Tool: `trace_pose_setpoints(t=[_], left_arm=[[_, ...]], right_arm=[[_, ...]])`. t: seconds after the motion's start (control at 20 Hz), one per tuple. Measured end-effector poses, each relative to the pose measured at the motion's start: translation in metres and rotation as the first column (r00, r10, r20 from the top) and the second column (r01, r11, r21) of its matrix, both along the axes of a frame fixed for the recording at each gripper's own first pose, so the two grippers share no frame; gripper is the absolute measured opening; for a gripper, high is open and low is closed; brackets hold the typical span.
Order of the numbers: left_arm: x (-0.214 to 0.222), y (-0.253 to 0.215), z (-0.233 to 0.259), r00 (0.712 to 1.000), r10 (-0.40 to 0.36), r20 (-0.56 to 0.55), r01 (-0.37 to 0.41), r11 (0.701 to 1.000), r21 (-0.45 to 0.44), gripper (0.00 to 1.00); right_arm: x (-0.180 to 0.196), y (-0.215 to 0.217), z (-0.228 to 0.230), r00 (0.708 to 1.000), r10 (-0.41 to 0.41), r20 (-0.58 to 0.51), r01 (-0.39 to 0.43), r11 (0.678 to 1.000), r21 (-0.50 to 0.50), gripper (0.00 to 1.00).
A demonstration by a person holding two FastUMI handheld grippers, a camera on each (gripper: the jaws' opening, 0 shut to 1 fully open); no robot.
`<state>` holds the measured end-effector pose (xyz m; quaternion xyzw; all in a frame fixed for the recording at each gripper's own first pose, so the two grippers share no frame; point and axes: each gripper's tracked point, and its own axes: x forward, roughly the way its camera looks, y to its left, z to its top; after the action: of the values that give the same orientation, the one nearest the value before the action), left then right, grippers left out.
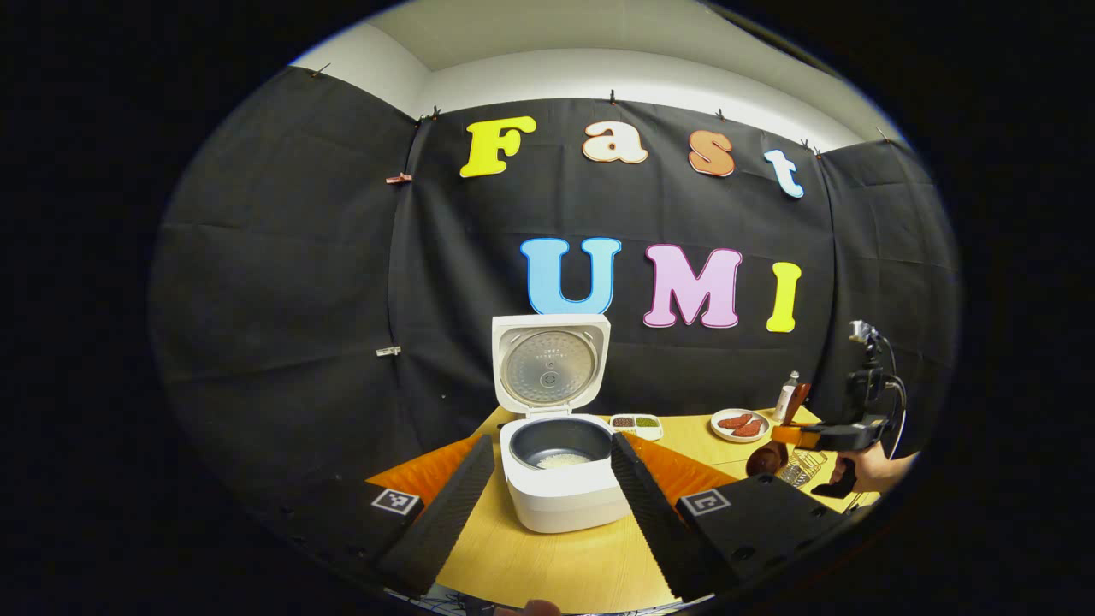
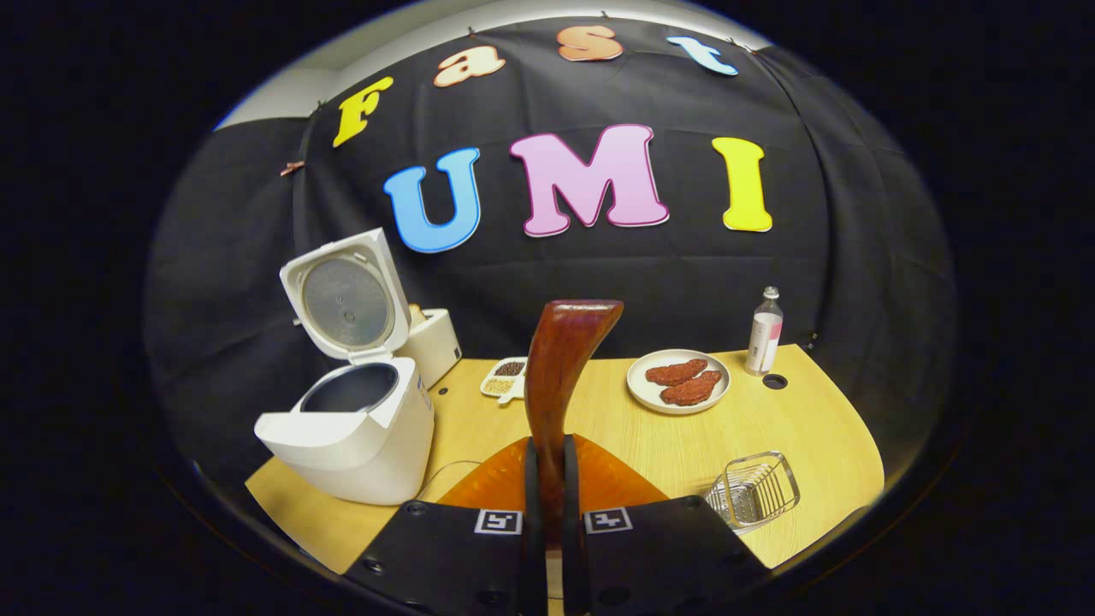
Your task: Close the left gripper, press the button to open the rice cooker; take a wooden spoon from the chopstick holder with the right hand, scoop a spoonful of rice and pour it into the rice cooker, then put the wooden spoon back into the chopstick holder.
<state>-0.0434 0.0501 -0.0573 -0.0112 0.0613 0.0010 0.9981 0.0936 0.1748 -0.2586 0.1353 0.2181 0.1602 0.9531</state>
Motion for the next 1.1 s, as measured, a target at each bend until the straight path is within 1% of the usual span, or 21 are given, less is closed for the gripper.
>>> trace_pose_setpoints(t=[0.1,0.3,0.35,0.45,0.55,0.6,0.7,0.85,1.0,1.1], left_arm=[[0.006,0.003,-0.003,1.0,-0.005,-0.005,0.005,1.0,0.003,0.95],[0.016,0.007,-0.008,1.0,-0.013,-0.017,0.013,1.0,-0.011,0.95],[0.019,0.009,-0.008,1.0,-0.013,-0.019,0.012,1.0,-0.008,0.95],[0.021,0.011,-0.01,1.0,-0.012,-0.02,0.012,1.0,-0.004,0.95],[0.023,0.013,-0.011,1.0,-0.015,-0.023,0.014,1.0,-0.008,0.95],[0.024,0.014,-0.012,1.0,-0.014,-0.024,0.014,1.0,-0.008,0.95],[0.023,0.017,-0.015,1.0,-0.01,-0.027,0.01,1.0,-0.006,0.95],[0.021,0.021,-0.016,0.999,-0.005,-0.032,0.005,1.0,-0.015,0.95],[0.015,0.025,-0.019,0.999,0.003,-0.036,-0.004,1.0,-0.019,0.95],[0.011,0.026,-0.019,0.999,0.005,-0.037,-0.005,1.0,-0.023,0.95]], right_arm=[[0.0,0.006,-0.018,1.0,0.005,-0.019,-0.006,0.998,-0.068,0.12],[0.005,0.014,-0.036,1.0,0.009,0.001,-0.009,0.981,-0.192,0.12],[0.007,0.013,-0.04,1.0,0.012,0.019,-0.007,0.97,-0.242,0.12],[0.006,0.01,-0.051,0.999,0.019,0.043,-0.003,0.936,-0.353,0.12],[-0.002,0.018,-0.067,0.999,0.028,0.017,-0.019,0.928,-0.372,0.12],[-0.007,0.023,-0.079,1.0,0.024,-0.017,-0.029,0.934,-0.357,0.12],[-0.01,0.034,-0.08,0.999,0.007,-0.037,-0.019,0.948,-0.317,0.12],[-0.021,0.056,-0.08,0.996,0.013,-0.089,-0.033,0.973,-0.228,0.12],[-0.027,0.061,-0.078,0.989,-0.027,-0.144,0.008,0.992,-0.127,0.12],[-0.029,0.056,-0.079,0.976,-0.068,-0.209,0.063,0.998,-0.027,0.12]])
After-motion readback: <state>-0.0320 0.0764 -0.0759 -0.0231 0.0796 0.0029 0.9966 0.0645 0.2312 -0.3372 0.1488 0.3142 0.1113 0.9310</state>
